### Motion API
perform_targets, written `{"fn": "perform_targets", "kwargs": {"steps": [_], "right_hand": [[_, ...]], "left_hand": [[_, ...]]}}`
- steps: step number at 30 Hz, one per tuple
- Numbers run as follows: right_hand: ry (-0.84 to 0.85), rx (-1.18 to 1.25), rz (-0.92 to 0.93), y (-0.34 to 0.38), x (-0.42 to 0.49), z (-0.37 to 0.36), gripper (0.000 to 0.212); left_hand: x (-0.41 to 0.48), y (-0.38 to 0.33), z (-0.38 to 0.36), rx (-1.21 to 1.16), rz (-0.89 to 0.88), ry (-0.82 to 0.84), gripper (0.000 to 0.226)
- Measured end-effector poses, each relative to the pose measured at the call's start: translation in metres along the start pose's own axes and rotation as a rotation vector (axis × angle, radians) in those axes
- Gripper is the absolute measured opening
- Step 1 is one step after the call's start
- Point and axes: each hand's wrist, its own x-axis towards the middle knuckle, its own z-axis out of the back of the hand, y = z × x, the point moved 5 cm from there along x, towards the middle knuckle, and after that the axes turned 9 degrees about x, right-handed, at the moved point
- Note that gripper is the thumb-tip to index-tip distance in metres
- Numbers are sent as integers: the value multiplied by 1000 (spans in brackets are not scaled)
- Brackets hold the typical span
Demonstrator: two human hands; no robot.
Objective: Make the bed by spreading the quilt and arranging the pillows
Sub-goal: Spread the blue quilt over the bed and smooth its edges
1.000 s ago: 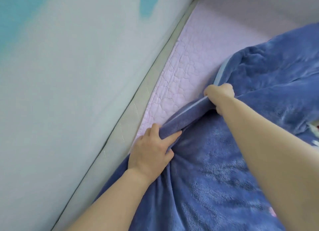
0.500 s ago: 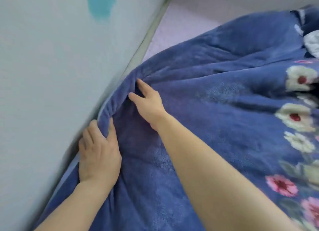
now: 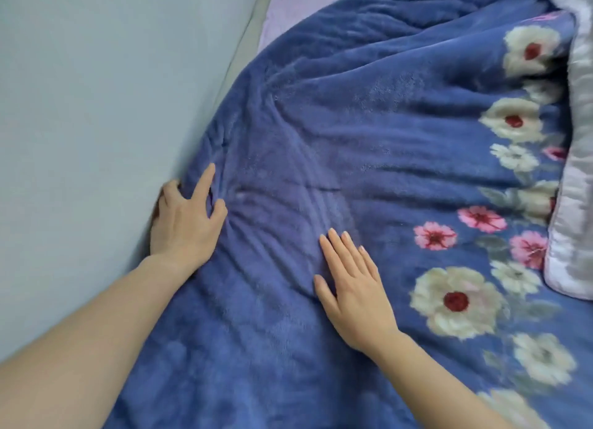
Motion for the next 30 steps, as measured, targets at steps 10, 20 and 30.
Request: {"fn": "perform_targets", "kwargs": {"steps": [10,20,30], "right_hand": [[19,-8,87,87,-198,-50,74],[-164,-44,131,104,-299,-77,17],[27,-16,30,148,-328,-119,30]], "left_hand": [[-263,102,0,-234,244,128,64],[-324,121,28,147,-50,20,61],[-353,153,-10,544,28,191,70]]}}
